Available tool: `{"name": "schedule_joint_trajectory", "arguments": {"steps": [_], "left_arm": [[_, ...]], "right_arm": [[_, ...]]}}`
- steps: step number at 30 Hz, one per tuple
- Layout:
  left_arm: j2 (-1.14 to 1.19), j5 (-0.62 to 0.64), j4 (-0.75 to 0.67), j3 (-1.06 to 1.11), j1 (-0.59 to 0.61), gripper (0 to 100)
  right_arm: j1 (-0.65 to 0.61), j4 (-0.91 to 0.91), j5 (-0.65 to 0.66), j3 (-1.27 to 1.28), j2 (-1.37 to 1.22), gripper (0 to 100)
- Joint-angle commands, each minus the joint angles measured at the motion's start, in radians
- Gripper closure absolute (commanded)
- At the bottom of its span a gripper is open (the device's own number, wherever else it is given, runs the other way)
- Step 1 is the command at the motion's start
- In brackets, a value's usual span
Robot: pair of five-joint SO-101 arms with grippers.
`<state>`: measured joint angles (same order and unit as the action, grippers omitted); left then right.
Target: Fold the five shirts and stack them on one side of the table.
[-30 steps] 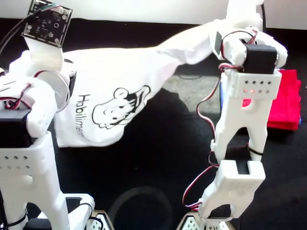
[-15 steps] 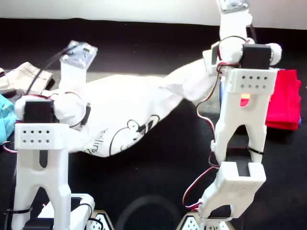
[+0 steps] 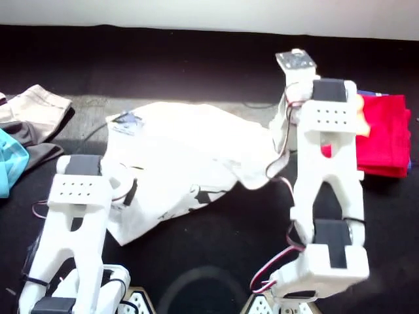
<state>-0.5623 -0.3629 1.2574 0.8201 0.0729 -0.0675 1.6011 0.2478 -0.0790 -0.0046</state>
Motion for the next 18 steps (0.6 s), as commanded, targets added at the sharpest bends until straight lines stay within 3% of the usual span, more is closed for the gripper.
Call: {"name": "schedule_joint_trajectory", "arguments": {"steps": [1,7,14,18], "left_arm": [[0.051,-0.017,-0.032,0.01,-0.038,99],[0.351,-0.012,-0.029,-0.122,-0.022,99],[0.487,-0.02,0.19,-0.305,-0.054,99],[0.495,-0.02,0.267,-0.369,-0.051,86]], "right_arm": [[0.018,-0.136,0.012,0.318,0.205,99.3],[0.071,-0.237,0.014,0.619,0.443,99.3],[0.11,-0.236,0.092,0.694,0.507,98.8],[0.111,-0.236,0.094,0.691,0.509,90.2]]}}
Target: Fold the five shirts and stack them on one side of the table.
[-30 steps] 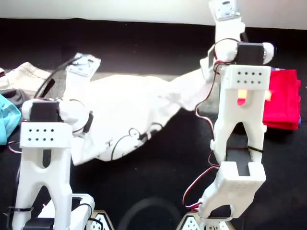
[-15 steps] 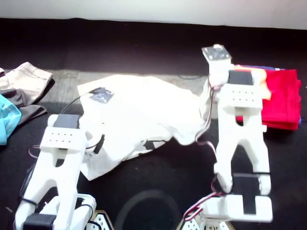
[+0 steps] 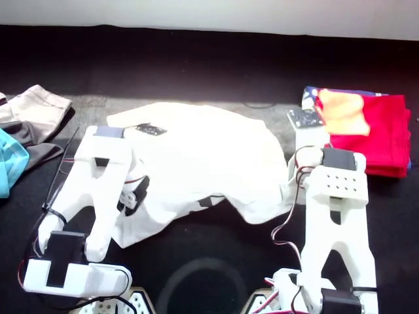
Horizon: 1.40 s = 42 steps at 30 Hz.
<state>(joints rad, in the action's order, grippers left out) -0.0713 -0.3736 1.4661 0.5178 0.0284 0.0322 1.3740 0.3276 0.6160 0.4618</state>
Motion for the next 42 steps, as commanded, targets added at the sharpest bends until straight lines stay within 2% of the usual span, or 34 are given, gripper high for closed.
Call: {"name": "schedule_joint_trajectory", "arguments": {"steps": [1,3,8,12,15,20,26,30,35,42], "left_arm": [[0.005,-0.009,0.077,-0.079,-0.007,82],[-0.002,-0.009,0.115,-0.105,-0.005,75],[-0.004,-0.003,0.235,-0.251,0.061,78],[0.007,-0.002,0.244,-0.374,0.188,78],[0.007,-0.002,0.238,-0.403,0.236,78],[0.007,0.005,0.143,-0.314,0.26,78],[0.008,0.146,-0.16,-0.088,0.254,78],[0.008,0.16,-0.316,0.038,0.254,78],[0.008,0.158,-0.391,0.082,0.254,78],[0.004,0.158,-0.388,0.077,0.262,78]], "right_arm": [[0.012,-0.008,0.014,-0.004,0.047,87.0],[0.015,-0.005,0.014,-0.008,0.051,82.9],[0.015,0.064,0.012,-0.093,0.051,83.6],[0.005,0.061,0.002,-0.205,0.035,83.6],[-0.05,-0.001,-0.058,-0.255,-0.024,83.6],[-0.199,-0.05,-0.103,-0.386,-0.288,83.3],[-0.323,-0.053,-0.138,-0.751,-0.708,83.2],[-0.38,-0.033,-0.15,-0.946,-0.928,83.2],[-0.435,0.012,-0.15,-1.115,-1.132,83.2],[-0.447,0.012,-0.144,-1.316,-1.389,83.6]]}}
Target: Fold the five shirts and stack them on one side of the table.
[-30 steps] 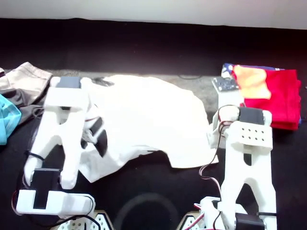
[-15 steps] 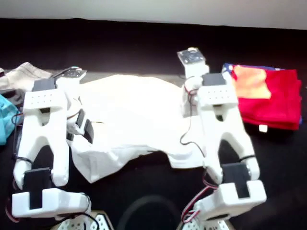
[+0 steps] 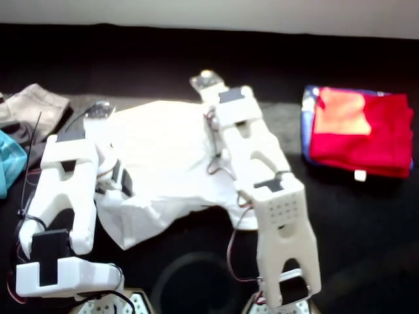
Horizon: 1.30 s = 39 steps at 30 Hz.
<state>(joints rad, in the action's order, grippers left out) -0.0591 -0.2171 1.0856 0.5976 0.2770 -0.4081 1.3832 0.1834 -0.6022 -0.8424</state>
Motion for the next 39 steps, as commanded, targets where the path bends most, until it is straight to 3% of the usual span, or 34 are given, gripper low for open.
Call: {"name": "schedule_joint_trajectory", "arguments": {"steps": [1,3,7,14,21,25,27,32,39], "left_arm": [[-0.015,0.002,0.003,-0.001,0.013,78],[-0.016,0.002,0.035,-0.013,0.013,78],[-0.016,0.003,0.12,-0.091,0.013,78],[-0.016,0.003,0.319,-0.334,0.007,78],[-0.013,0.003,0.425,-0.506,-0.001,78],[-0.007,0.003,0.486,-0.518,-0.096,78],[-0.005,0.005,0.52,-0.518,-0.171,78],[-0.004,0.003,0.517,-0.518,-0.34,78],[-0.004,0.0,0.359,-0.371,-0.421,78]], "right_arm": [[0.002,0.004,0.0,-0.125,-0.116,83.6],[0.019,0.039,0.0,-0.203,-0.157,84.8],[0.051,0.073,0.002,-0.369,-0.219,99.8],[0.16,0.073,-0.003,-0.599,-0.237,99.3],[0.317,0.064,-0.006,-0.788,-0.239,99.3],[0.346,0.085,-0.006,-0.851,-0.237,98.8],[0.343,0.137,-0.005,-0.906,-0.237,96.0],[0.315,0.315,-0.003,-1.125,-0.237,77.6],[0.34,0.38,-0.005,-1.155,-0.15,77.2]]}}
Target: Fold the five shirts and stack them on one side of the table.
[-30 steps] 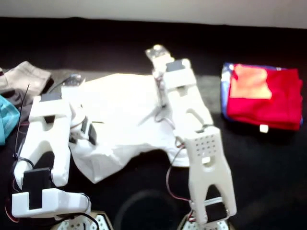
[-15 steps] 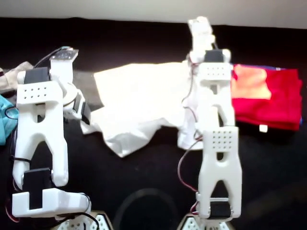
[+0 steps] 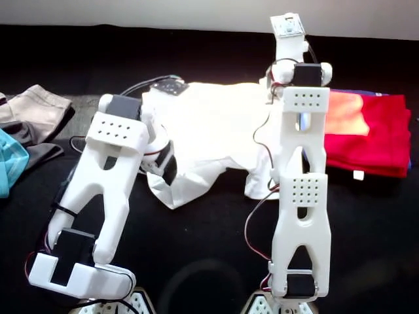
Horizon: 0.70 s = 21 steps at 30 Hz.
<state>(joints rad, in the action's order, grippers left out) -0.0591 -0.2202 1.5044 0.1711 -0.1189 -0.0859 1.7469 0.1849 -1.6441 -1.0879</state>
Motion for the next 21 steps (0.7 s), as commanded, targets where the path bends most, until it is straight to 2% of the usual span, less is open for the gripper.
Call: {"name": "schedule_joint_trajectory", "arguments": {"steps": [1,10,15,19,21], "left_arm": [[-0.004,0.002,-0.087,0.096,-0.028,78],[-0.004,0.006,-0.304,0.295,-0.068,78],[-0.004,0.006,-0.385,0.332,-0.061,78],[-0.013,0.009,-0.387,0.325,-0.016,78],[-0.005,0.06,-0.385,0.328,0.007,78]], "right_arm": [[0.025,0.016,-0.006,-0.113,0.117,77.2],[0.054,0.021,-0.008,-0.056,0.351,77.2],[0.054,0.021,-0.008,0.205,0.545,77.2],[0.054,0.019,-0.008,0.492,0.742,77.2],[0.054,0.018,-0.008,0.628,0.829,77.2]]}}
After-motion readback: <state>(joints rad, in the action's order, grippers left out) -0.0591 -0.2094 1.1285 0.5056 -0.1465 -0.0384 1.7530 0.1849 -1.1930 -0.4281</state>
